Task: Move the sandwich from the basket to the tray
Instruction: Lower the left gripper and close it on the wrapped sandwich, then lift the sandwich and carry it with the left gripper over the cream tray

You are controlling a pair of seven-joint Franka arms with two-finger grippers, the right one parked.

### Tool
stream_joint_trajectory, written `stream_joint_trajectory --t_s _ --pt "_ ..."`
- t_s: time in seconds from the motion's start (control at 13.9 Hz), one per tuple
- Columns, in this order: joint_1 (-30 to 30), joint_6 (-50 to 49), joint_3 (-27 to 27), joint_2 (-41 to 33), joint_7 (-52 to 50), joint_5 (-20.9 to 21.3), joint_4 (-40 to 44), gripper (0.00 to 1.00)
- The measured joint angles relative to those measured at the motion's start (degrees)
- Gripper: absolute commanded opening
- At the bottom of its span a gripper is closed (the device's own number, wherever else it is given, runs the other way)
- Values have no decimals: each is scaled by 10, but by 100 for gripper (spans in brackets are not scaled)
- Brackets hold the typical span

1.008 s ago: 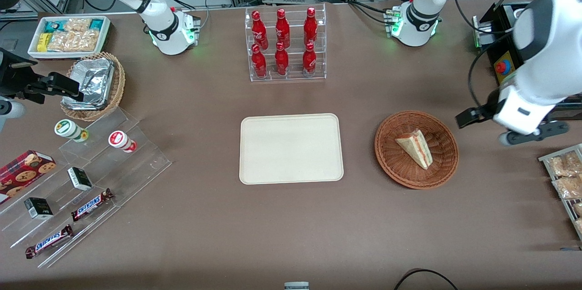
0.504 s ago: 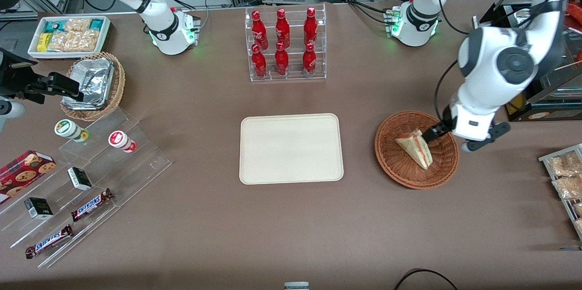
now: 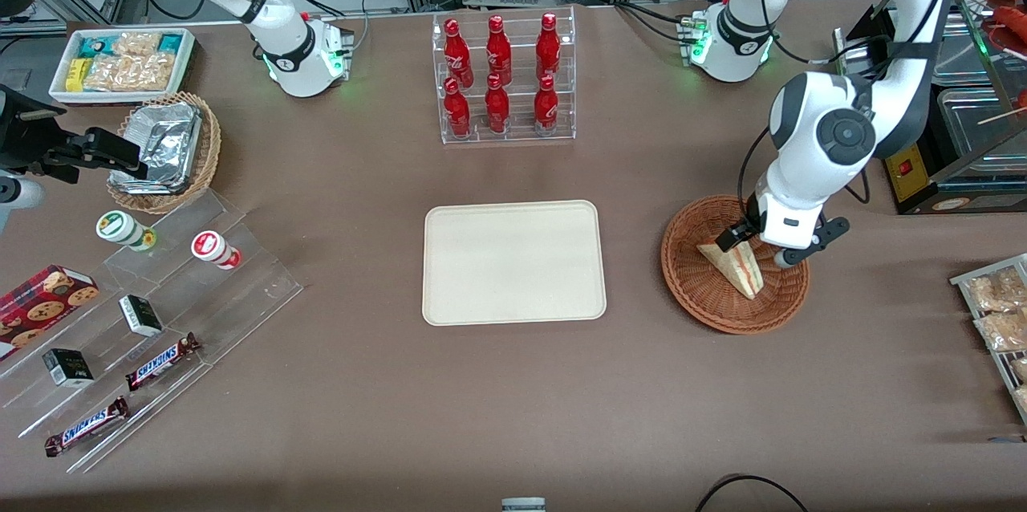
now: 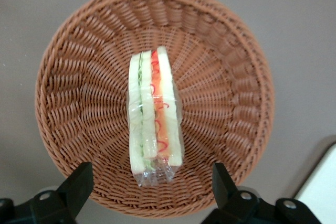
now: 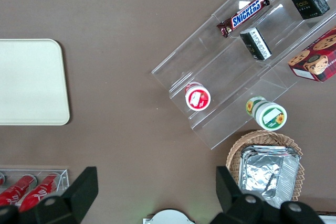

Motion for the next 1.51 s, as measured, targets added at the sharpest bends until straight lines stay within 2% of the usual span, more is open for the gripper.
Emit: stream_joint_trajectory --t_s 0.29,0.36,0.5,0.58,0.65,1.01,1.3,1.51 --pt "0 24 1 43 0 0 0 100" --pt "0 25 2 52 0 0 0 97" --pt "0 29 4 67 -1 0 0 30" --pt "1 31 4 70 -1 0 0 3" --pt "1 32 5 71 -1 0 1 0" --pt "3 15 6 68 -1 2 29 0" --pt "-3 -82 1 32 -1 7 96 0" --pt "-52 -147 -6 11 -1 7 156 0"
